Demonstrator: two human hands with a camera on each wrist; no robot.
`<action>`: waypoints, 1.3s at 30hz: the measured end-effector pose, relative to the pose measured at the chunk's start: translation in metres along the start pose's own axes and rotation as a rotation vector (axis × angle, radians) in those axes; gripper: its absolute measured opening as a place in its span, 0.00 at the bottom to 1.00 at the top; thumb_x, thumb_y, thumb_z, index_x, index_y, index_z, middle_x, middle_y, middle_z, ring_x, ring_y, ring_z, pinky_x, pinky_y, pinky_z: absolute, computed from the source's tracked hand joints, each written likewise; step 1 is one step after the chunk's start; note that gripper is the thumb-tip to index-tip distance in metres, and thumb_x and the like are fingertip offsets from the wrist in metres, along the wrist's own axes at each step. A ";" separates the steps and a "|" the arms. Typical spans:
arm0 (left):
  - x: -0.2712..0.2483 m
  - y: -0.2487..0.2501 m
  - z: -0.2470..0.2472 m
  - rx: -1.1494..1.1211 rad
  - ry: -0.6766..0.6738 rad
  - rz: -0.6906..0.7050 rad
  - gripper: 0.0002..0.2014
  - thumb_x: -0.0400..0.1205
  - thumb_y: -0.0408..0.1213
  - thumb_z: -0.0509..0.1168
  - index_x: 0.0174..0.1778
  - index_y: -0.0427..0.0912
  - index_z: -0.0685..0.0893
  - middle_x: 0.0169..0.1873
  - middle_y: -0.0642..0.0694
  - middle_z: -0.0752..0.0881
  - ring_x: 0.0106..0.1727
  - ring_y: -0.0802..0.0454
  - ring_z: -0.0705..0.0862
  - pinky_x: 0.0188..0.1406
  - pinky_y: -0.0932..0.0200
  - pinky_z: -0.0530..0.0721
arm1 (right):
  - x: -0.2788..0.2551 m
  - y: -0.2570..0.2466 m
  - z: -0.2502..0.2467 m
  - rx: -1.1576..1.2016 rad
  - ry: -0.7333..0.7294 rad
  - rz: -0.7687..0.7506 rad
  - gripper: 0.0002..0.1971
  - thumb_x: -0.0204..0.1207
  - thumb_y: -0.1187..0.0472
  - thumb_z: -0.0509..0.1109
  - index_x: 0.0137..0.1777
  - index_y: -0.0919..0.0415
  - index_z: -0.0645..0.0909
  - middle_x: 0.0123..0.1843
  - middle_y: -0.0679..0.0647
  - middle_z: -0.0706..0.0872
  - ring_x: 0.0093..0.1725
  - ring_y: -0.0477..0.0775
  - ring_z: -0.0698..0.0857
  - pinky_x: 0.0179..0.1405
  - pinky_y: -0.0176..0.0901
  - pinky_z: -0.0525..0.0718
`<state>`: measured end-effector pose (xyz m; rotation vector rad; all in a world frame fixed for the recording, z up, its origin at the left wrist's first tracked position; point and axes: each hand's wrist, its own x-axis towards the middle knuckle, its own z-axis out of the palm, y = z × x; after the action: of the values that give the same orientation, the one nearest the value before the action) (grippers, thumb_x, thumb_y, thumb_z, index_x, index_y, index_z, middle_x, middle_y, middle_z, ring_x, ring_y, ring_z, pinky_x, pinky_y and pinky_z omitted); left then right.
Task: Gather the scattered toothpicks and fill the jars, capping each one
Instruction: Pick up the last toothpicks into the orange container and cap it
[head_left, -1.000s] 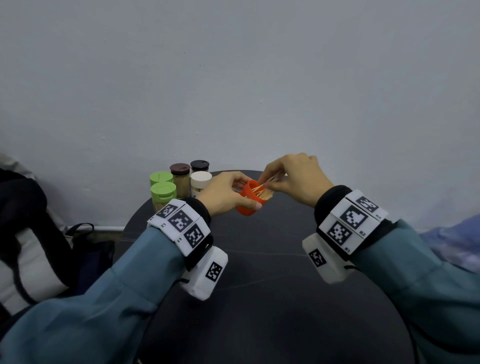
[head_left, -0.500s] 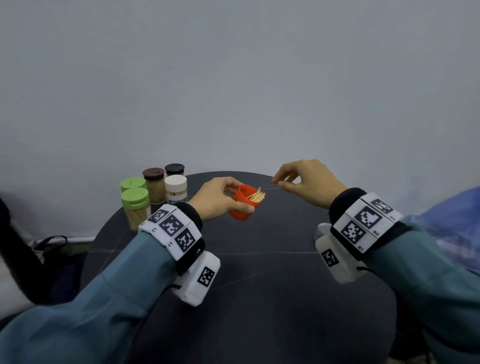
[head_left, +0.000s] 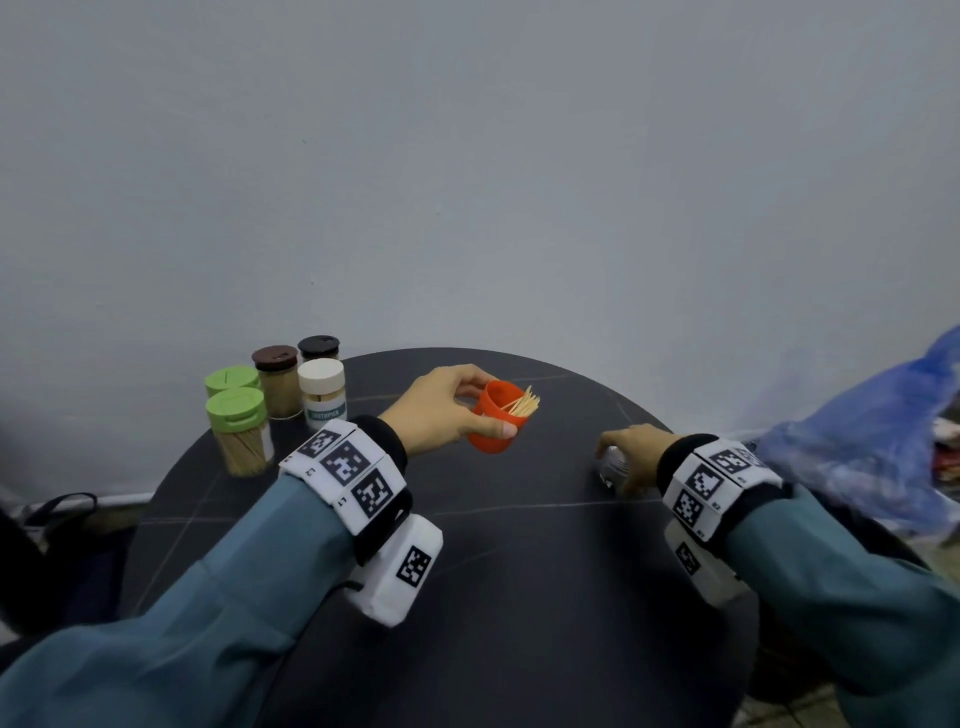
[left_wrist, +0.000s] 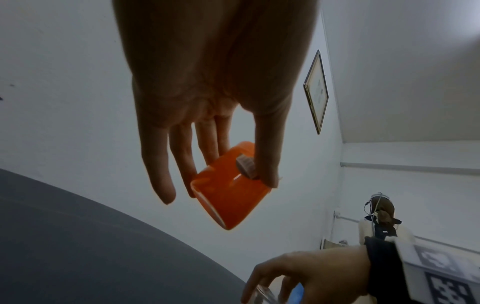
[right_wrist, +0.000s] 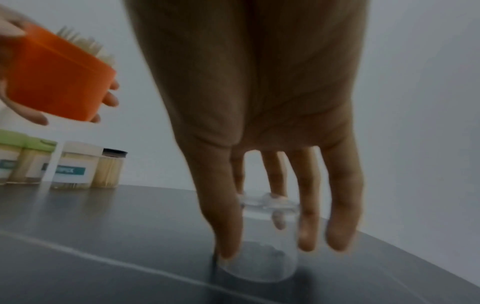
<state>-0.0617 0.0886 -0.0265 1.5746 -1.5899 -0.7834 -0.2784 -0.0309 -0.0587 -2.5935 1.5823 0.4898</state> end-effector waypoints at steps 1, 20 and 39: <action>0.000 -0.001 -0.001 0.004 -0.002 -0.004 0.26 0.72 0.39 0.76 0.65 0.45 0.77 0.57 0.53 0.80 0.59 0.56 0.78 0.58 0.56 0.80 | 0.001 -0.001 0.000 0.042 0.024 -0.002 0.28 0.70 0.61 0.74 0.70 0.54 0.72 0.67 0.60 0.79 0.65 0.60 0.79 0.58 0.44 0.78; -0.012 -0.026 -0.026 -0.086 0.107 -0.056 0.24 0.73 0.36 0.75 0.65 0.44 0.78 0.60 0.47 0.80 0.62 0.51 0.78 0.49 0.53 0.87 | -0.029 -0.106 -0.044 1.107 0.239 -0.440 0.13 0.82 0.56 0.59 0.65 0.53 0.67 0.49 0.58 0.83 0.40 0.53 0.81 0.42 0.46 0.81; -0.019 -0.033 -0.036 -0.051 0.106 -0.008 0.22 0.70 0.36 0.77 0.60 0.42 0.84 0.54 0.44 0.85 0.57 0.49 0.83 0.42 0.58 0.88 | -0.029 -0.113 -0.049 0.740 0.388 -0.684 0.21 0.80 0.54 0.64 0.72 0.49 0.68 0.65 0.53 0.77 0.58 0.49 0.77 0.60 0.46 0.78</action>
<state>-0.0148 0.1086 -0.0373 1.5610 -1.4774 -0.7270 -0.1796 0.0362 -0.0165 -2.4330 0.6129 -0.5641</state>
